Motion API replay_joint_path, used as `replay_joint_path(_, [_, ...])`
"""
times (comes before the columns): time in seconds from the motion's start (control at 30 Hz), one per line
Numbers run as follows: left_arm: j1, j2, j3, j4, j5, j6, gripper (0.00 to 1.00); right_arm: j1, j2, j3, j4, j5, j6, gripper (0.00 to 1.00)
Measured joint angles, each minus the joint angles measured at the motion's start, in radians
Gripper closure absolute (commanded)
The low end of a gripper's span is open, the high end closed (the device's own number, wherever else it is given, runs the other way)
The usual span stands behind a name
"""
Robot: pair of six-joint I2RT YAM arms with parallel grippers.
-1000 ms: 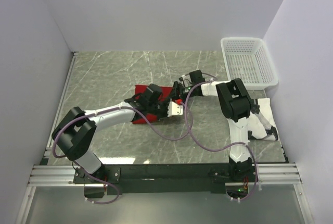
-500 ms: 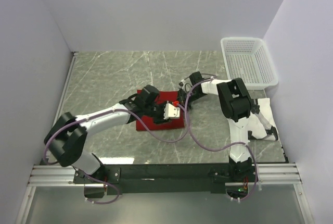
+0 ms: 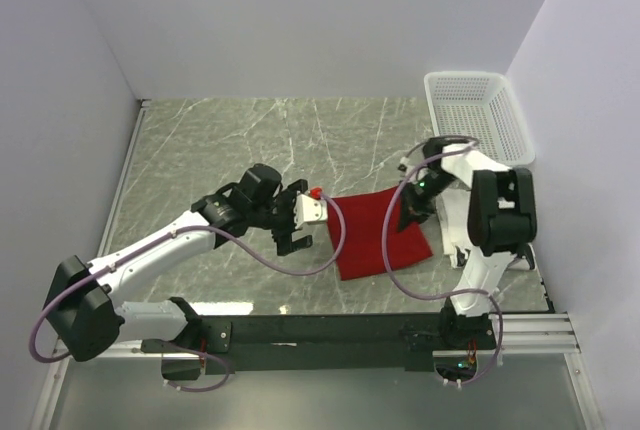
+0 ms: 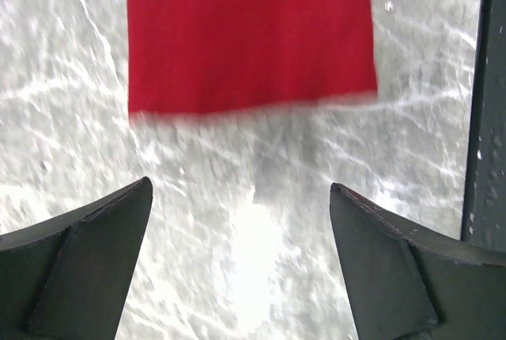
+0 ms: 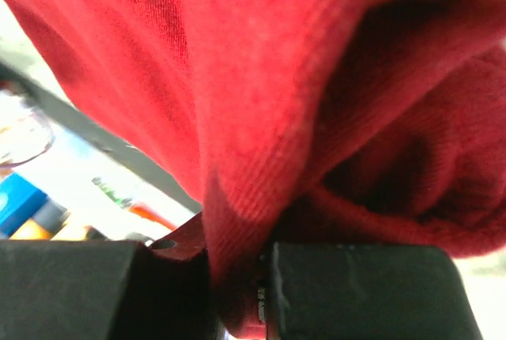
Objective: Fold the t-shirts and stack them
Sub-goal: Neatly place the folded tshirt to the corner
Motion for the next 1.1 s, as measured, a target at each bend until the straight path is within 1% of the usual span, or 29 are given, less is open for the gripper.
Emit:
replay_joint_path(0.1, [0.001,-0.023,-0.023,-0.027,-0.023,-0.018,0.01,-0.068,-0.076,-0.007,-0.048,0.093,-0.066,1.0])
replay_joint_path(0.23, [0.001,-0.033,-0.03,-0.055,-0.039,-0.029,0.01,-0.138,-0.159,0.008,-0.117,0.18,-0.138,1.0])
replay_joint_path(0.5, [0.001,-0.04,-0.056,-0.064,-0.07,-0.055,0.01,-0.235,-0.244,0.083,-0.222,0.324,-0.218,1.0])
replay_joint_path(0.7, [0.001,-0.059,-0.089,-0.063,-0.081,-0.055,0.01,-0.269,-0.304,0.112,-0.268,0.415,-0.24,1.0])
replay_joint_path(0.9, [0.001,-0.074,-0.124,-0.063,-0.09,-0.069,0.0,-0.294,-0.34,0.18,-0.283,0.457,-0.248,1.0])
replay_joint_path(1.1, [0.001,-0.119,-0.159,-0.063,-0.098,-0.069,0.0,-0.301,-0.375,0.193,-0.286,0.489,-0.248,1.0])
